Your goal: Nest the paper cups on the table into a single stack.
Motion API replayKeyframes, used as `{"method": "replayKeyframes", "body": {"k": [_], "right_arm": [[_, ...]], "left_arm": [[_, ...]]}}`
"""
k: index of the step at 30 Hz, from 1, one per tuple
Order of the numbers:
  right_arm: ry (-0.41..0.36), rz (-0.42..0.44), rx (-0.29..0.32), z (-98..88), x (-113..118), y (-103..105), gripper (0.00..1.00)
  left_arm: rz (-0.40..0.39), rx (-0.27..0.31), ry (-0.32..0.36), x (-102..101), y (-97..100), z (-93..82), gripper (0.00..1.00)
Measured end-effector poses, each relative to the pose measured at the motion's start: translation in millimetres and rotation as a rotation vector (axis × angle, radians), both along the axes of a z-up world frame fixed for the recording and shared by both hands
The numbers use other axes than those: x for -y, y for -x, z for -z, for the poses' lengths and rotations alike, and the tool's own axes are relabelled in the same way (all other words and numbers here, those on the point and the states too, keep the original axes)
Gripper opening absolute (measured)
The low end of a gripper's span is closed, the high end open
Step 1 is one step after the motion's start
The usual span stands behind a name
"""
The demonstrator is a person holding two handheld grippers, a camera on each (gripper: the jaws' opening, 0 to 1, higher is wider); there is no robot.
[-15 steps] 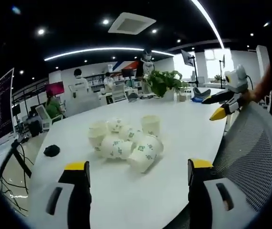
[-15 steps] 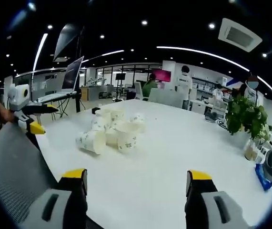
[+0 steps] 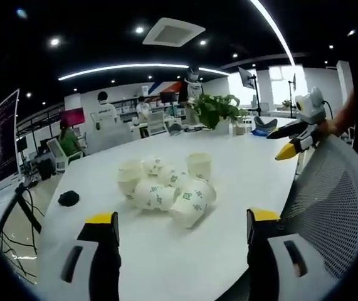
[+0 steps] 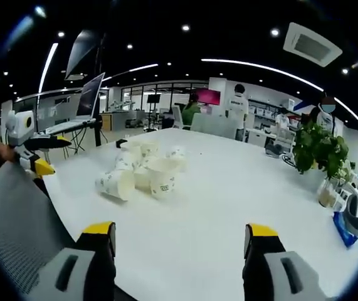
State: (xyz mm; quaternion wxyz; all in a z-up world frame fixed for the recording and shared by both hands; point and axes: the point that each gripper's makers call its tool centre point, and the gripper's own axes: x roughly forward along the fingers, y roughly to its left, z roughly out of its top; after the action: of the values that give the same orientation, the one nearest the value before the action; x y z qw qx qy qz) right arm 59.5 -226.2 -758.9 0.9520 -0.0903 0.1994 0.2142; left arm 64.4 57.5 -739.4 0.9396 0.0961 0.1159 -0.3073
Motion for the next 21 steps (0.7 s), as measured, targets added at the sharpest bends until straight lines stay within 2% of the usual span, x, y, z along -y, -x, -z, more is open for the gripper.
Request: {"method": "replayKeyframes", "body": {"k": [4, 10, 21], "right_arm": [[-0.003, 0.006, 0.005, -1.1, 1, 0, 0.85], [-0.01, 0.029, 0.015, -2.9, 5, -1, 0.86], [-0.032, -0.003, 0.001, 0.1, 0, 0, 0.87]], "left_arm": [[-0.019, 0.008, 0.018, -3, -1.9, -3.3, 0.86], [0.015, -0.01, 0.026, 5, 1.4, -2.2, 0.92], [0.053, -0.016, 0.042, 12, 4.4, -4.3, 0.99]]}}
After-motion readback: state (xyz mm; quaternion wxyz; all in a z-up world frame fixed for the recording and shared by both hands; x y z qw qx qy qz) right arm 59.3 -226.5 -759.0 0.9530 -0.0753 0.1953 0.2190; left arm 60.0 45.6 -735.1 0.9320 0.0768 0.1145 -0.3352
